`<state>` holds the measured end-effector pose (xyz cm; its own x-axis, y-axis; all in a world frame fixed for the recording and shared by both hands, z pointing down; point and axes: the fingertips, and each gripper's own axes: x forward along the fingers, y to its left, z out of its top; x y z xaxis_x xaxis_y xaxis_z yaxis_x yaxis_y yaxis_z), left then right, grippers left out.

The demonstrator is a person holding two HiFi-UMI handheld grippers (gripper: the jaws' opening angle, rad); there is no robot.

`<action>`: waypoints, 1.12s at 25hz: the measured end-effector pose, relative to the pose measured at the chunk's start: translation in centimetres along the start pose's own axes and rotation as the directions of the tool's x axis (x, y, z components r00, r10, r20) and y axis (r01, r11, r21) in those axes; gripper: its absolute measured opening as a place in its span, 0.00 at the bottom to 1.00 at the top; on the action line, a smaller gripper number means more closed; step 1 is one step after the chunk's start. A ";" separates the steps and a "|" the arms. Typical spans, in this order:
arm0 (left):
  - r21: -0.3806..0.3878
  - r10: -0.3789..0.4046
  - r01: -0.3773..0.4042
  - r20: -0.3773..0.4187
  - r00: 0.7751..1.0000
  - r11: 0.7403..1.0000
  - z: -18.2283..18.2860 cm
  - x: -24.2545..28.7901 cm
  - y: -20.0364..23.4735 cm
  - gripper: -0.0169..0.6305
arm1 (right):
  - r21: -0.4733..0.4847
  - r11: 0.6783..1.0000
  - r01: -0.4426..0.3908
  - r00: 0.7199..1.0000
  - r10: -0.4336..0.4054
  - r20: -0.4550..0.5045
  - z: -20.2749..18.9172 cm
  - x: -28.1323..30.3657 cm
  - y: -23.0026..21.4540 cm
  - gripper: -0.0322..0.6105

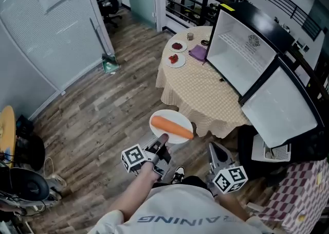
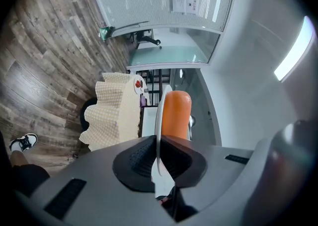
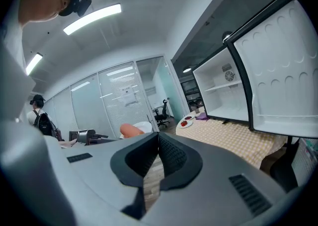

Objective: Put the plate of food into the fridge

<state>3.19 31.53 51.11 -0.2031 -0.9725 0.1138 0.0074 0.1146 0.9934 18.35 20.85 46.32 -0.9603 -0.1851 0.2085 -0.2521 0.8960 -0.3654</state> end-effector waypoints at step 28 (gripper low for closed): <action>0.012 -0.015 0.019 -0.296 0.955 1.000 4.2 24.6 -2.9 0.06 | 0.041 0.958 0.283 0.953 -0.286 0.098 8.6 10.9 -15.7 0.08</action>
<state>-5.91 8.14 50.94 0.0963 -0.9904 0.0987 -0.0082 0.0984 0.9951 10.78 1.30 46.58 -0.8549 -0.4722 0.2148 -0.5185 0.7896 -0.3282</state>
